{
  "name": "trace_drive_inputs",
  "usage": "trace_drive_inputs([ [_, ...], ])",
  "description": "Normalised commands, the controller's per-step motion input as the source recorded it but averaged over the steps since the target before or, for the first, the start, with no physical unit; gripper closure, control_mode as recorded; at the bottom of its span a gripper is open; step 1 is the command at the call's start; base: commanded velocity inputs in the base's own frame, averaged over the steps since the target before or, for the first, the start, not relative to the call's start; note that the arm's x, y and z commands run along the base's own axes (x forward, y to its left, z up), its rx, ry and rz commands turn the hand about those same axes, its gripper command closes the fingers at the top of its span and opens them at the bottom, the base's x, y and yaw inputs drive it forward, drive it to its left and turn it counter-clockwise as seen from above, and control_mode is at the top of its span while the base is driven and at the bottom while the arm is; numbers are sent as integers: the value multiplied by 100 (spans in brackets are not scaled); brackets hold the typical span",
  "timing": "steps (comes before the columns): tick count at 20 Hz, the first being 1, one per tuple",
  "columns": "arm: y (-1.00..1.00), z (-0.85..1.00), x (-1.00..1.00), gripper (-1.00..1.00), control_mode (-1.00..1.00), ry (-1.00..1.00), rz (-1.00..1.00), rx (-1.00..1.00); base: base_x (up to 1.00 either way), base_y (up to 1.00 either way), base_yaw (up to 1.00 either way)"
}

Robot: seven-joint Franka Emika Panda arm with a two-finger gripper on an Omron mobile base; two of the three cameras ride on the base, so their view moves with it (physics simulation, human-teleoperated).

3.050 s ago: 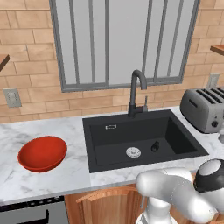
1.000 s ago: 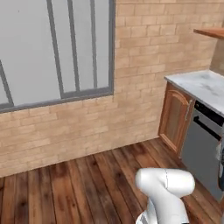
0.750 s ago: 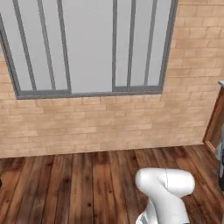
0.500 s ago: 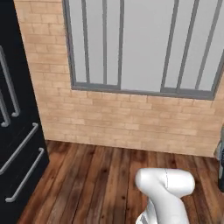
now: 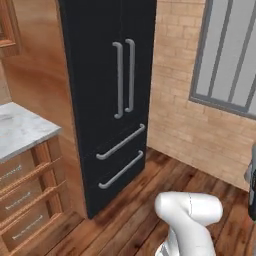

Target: Clear the mugs and bowl far away from the sink.

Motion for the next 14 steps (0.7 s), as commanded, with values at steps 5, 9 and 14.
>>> trace_drive_inputs([
  [5, 0, 0, 0, 100, 100, 0, 0, 0, 1, 79, 73],
  [9, 0, 0, 0, 100, 100, 0, 0, 0, 16, 87, 64],
  [14, 0, 0, 0, 100, 100, 0, 0, 0, 71, 89, 47],
])
